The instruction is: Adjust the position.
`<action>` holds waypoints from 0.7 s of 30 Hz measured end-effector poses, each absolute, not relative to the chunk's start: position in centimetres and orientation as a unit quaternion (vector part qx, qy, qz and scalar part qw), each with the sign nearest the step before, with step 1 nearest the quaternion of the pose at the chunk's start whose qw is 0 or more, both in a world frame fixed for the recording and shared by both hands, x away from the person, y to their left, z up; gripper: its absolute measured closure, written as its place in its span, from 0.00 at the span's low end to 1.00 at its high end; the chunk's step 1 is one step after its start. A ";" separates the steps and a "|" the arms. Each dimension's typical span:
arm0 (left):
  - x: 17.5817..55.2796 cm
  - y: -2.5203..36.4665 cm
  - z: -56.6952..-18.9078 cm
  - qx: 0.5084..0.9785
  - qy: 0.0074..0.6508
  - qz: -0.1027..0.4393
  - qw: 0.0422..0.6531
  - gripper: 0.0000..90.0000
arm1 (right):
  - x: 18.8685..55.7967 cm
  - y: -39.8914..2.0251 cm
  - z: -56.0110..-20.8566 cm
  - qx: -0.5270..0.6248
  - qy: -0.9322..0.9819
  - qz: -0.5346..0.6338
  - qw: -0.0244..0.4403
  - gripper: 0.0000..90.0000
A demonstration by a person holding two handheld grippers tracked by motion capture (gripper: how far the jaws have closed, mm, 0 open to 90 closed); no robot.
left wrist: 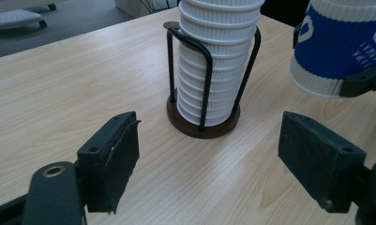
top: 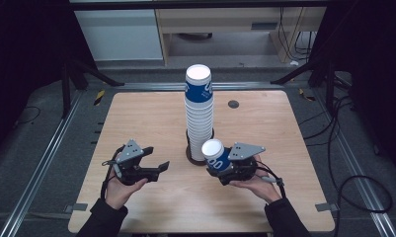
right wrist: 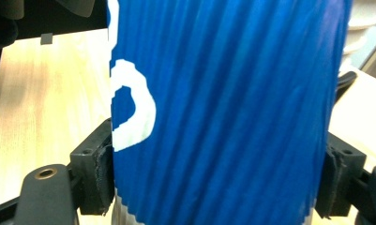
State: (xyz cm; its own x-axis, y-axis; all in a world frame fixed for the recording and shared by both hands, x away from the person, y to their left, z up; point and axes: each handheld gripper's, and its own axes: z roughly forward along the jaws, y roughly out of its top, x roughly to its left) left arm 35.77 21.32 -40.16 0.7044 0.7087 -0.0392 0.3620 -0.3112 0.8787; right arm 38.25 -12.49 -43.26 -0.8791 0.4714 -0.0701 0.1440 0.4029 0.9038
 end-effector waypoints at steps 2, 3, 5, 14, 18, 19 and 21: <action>35.7 20.9 -40.1 0.792 0.334 0.180 0.478 0.22 | 38.2 -12.2 -43.4 0.184 0.825 0.511 0.158 0.22; 35.7 20.8 -40.1 0.794 0.331 0.178 0.478 0.22 | 38.2 -12.0 -43.4 0.180 0.825 0.512 0.156 0.22; 35.7 20.5 -40.0 0.795 0.328 0.175 0.479 0.22 | 38.3 -11.8 -43.5 0.177 0.826 0.511 0.155 0.22; 35.6 19.5 -39.3 0.797 0.308 0.159 0.495 0.20 | 38.5 -10.5 -43.6 0.165 0.833 0.506 0.152 0.22; 35.7 18.9 -39.1 0.797 0.301 0.151 0.502 0.20 | 38.6 -9.7 -43.7 0.158 0.838 0.502 0.147 0.22; 35.7 18.8 -39.1 0.797 0.300 0.149 0.503 0.20 | 38.6 -9.5 -43.8 0.157 0.838 0.502 0.145 0.22; 35.7 18.4 -39.0 0.797 0.296 0.149 0.504 0.20 | 38.5 -9.1 -43.9 0.155 0.840 0.500 0.143 0.22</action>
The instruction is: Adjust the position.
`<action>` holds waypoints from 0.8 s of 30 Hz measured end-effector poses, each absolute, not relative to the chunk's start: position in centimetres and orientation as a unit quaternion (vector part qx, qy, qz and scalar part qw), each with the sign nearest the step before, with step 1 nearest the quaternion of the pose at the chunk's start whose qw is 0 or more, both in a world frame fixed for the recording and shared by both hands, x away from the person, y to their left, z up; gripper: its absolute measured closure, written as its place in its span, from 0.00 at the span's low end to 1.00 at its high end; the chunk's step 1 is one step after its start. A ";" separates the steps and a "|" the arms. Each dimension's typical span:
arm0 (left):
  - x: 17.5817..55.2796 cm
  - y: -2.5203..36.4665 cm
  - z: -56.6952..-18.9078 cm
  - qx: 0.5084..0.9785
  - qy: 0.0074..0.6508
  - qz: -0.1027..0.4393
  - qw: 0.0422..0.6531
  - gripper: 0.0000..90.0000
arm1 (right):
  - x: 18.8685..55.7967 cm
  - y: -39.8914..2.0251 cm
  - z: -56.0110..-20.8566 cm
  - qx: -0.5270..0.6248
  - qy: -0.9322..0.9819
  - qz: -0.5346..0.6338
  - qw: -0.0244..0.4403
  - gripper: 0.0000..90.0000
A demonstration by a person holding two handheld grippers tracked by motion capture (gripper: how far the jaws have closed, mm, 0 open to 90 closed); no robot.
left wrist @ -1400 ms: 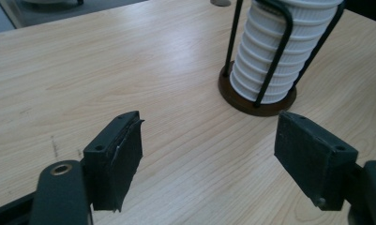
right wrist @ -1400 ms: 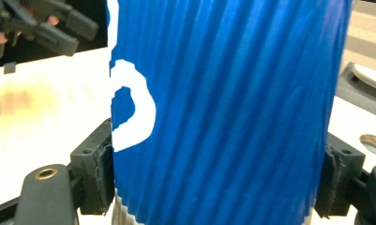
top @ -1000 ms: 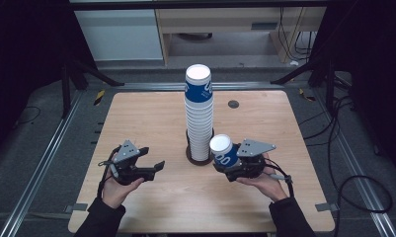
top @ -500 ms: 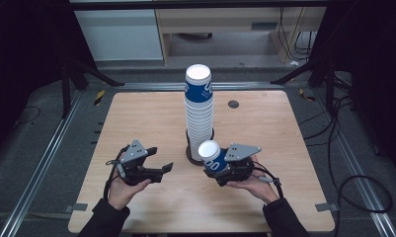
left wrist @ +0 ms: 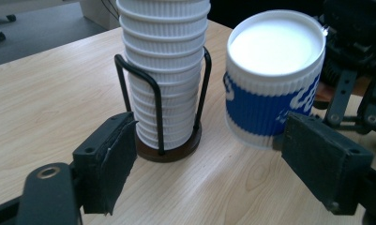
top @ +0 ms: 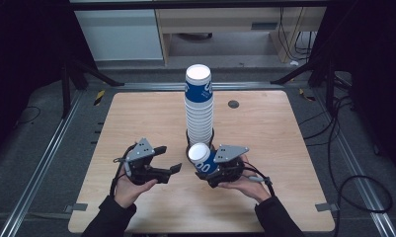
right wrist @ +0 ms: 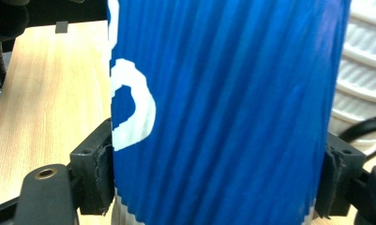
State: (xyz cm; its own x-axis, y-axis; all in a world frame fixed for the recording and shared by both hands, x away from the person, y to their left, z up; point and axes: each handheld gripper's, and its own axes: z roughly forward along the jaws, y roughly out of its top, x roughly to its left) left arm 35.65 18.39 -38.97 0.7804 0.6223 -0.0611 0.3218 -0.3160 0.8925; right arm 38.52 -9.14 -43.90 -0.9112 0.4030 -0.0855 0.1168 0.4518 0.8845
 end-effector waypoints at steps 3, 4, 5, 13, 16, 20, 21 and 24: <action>35.6 17.8 -38.9 0.798 0.289 0.146 0.508 0.20 | 38.5 -8.7 -44.1 0.155 0.841 0.498 0.141 0.22; 35.5 17.6 -38.9 0.799 0.287 0.144 0.509 0.19 | 38.5 -8.6 -44.2 0.155 0.842 0.498 0.139 0.22; 35.5 17.2 -39.0 0.801 0.283 0.143 0.508 0.19 | 38.5 -8.4 -44.2 0.153 0.843 0.497 0.139 0.22; 35.4 16.3 -39.3 0.806 0.277 0.133 0.507 0.19 | 38.4 -7.5 -44.5 0.148 0.846 0.495 0.136 0.22; 35.4 15.8 -39.5 0.809 0.274 0.129 0.505 0.18 | 38.4 -7.2 -44.6 0.146 0.846 0.495 0.135 0.22; 35.5 15.3 -39.8 0.811 0.274 0.125 0.502 0.18 | 38.3 -6.8 -44.7 0.139 0.845 0.498 0.134 0.22; 35.5 15.2 -39.8 0.811 0.274 0.124 0.502 0.18 | 38.3 -6.8 -44.7 0.139 0.845 0.498 0.134 0.22; 35.6 15.0 -40.0 0.811 0.277 0.121 0.501 0.18 | 38.1 -6.5 -44.8 0.133 0.846 0.498 0.137 0.22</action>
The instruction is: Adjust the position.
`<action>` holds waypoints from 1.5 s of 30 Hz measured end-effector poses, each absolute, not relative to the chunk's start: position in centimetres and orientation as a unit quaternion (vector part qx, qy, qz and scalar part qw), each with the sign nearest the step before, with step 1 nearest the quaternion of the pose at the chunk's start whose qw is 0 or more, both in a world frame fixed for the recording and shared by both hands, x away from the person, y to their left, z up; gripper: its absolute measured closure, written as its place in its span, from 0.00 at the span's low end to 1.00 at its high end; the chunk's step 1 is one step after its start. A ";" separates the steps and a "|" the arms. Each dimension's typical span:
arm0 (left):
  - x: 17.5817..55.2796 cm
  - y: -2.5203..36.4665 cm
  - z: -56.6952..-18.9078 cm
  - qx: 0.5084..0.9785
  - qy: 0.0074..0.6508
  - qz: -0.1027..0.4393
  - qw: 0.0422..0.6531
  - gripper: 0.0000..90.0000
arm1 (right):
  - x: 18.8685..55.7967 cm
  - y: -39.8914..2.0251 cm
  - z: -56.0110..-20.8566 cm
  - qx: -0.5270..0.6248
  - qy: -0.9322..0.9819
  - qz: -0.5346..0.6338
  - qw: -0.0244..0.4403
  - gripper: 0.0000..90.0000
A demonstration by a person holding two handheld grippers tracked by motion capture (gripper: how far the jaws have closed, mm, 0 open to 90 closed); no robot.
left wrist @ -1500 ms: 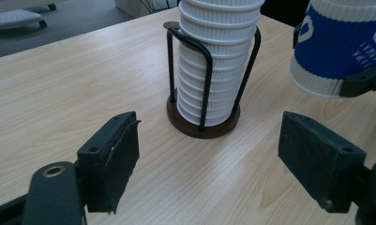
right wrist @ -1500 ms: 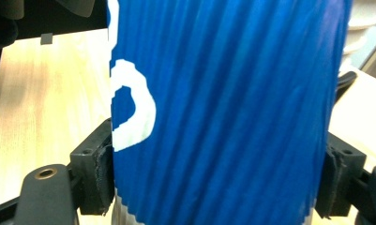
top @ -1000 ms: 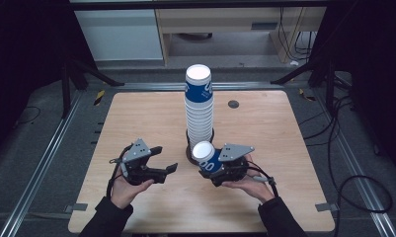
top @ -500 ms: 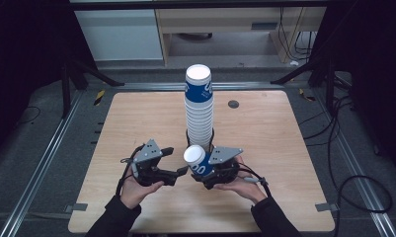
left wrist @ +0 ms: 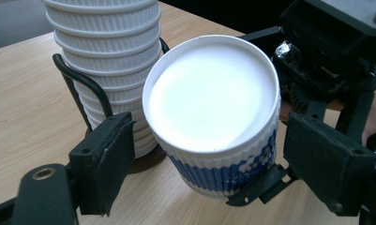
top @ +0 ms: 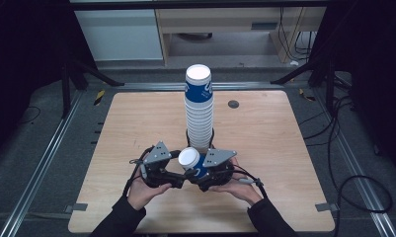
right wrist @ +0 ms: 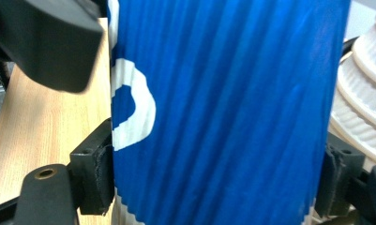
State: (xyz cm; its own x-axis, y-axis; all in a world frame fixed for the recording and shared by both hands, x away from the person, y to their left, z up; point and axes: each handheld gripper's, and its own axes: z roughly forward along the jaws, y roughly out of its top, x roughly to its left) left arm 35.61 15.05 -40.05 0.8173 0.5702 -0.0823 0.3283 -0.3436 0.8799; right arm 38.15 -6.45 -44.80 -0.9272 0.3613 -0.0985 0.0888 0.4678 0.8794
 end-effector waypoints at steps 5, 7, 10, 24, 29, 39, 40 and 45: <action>35.7 14.8 -40.3 0.813 0.277 0.119 0.498 0.19 | 38.0 -6.0 -45.0 0.128 0.847 0.498 0.135 0.22; 35.7 14.7 -40.3 0.813 0.277 0.120 0.498 0.19 | 38.0 -5.9 -45.0 0.127 0.847 0.498 0.135 0.22; 35.8 14.7 -40.4 0.812 0.279 0.115 0.500 0.20 | 37.9 -5.6 -45.0 0.122 0.847 0.499 0.133 0.22; 35.7 14.8 -40.4 0.800 0.281 0.102 0.521 0.28 | 37.9 -5.5 -45.0 0.122 0.848 0.500 0.131 0.21; 35.7 14.7 -40.5 0.801 0.282 0.104 0.517 0.29 | 38.0 -5.4 -45.2 0.125 0.849 0.497 0.129 0.19; 35.9 15.5 -40.1 0.800 0.282 0.120 0.516 0.29 | 38.2 -6.1 -44.9 0.143 0.841 0.507 0.121 0.08; 35.9 15.6 -40.1 0.800 0.282 0.122 0.516 0.29 | 38.1 -6.3 -44.8 0.145 0.840 0.508 0.122 0.08; 36.1 16.0 -40.0 0.801 0.283 0.127 0.512 0.29 | 38.2 -6.6 -44.7 0.148 0.839 0.509 0.121 0.08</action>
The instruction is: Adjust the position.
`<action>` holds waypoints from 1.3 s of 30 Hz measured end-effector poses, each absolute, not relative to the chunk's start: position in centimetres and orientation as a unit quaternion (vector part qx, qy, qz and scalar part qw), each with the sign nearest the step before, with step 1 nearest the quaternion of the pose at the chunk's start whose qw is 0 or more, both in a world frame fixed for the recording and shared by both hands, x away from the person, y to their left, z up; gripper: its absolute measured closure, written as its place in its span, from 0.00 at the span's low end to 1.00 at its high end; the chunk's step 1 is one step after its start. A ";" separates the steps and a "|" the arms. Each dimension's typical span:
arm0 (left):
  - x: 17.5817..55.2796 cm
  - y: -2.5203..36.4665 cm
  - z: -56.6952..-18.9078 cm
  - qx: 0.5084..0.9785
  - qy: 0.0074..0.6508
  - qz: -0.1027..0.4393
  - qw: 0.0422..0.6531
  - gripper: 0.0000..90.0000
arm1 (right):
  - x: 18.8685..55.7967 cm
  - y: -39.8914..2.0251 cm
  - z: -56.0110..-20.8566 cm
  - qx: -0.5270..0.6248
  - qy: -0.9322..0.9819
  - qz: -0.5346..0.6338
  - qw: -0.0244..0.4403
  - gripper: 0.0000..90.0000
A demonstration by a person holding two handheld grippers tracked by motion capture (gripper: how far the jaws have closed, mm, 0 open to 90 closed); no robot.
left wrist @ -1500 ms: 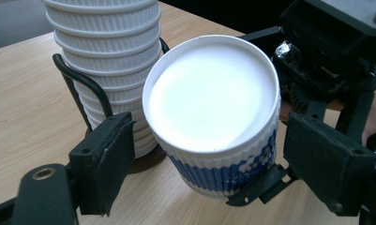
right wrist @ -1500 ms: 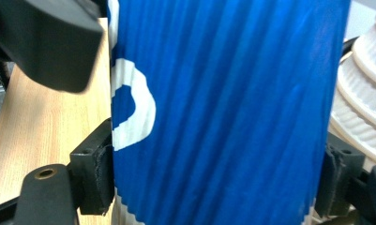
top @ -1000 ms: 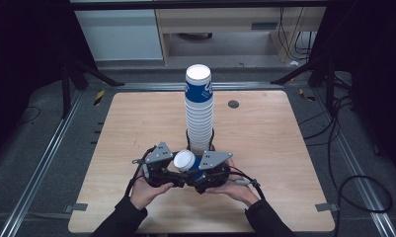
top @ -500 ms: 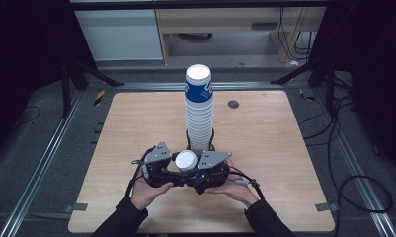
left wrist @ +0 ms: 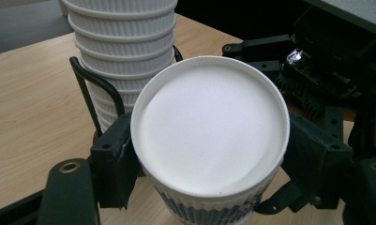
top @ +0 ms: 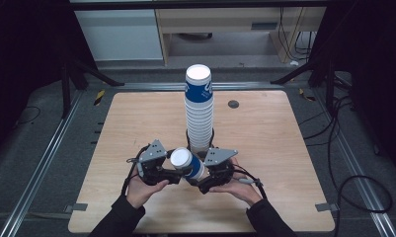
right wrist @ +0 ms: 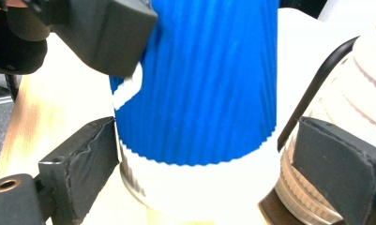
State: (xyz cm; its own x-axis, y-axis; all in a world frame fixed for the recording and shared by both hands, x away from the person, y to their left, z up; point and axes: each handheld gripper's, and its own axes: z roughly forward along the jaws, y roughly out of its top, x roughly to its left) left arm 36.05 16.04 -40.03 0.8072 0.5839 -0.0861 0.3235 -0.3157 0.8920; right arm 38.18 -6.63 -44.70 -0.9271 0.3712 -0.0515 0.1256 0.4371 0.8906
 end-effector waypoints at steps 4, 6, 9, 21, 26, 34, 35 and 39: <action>36.1 16.2 -40.0 0.801 0.282 0.126 0.513 0.29 | 38.2 -6.6 -44.8 0.148 0.841 0.508 0.118 0.09; 36.0 16.1 -39.9 0.802 0.280 0.125 0.513 0.29 | 38.2 -6.6 -44.8 0.148 0.842 0.506 0.117 0.09; 35.9 16.1 -39.8 0.802 0.276 0.123 0.515 0.29 | 38.3 -6.5 -44.9 0.146 0.842 0.507 0.114 0.09; 35.8 15.9 -39.8 0.801 0.269 0.116 0.523 0.29 | 38.3 -6.3 -45.1 0.139 0.839 0.515 0.105 0.11; 35.9 16.0 -39.8 0.800 0.269 0.114 0.524 0.29 | 38.3 -6.4 -45.1 0.138 0.835 0.522 0.101 0.15; 36.0 16.3 -39.7 0.798 0.266 0.110 0.530 0.29 | 38.3 -6.6 -44.9 0.141 0.836 0.522 0.098 0.11; 36.0 16.4 -39.7 0.798 0.266 0.110 0.530 0.29 | 38.3 -6.7 -44.9 0.142 0.835 0.524 0.095 0.10; 36.1 16.6 -39.7 0.798 0.260 0.107 0.534 0.29 | 38.4 -7.0 -44.7 0.142 0.832 0.529 0.091 0.09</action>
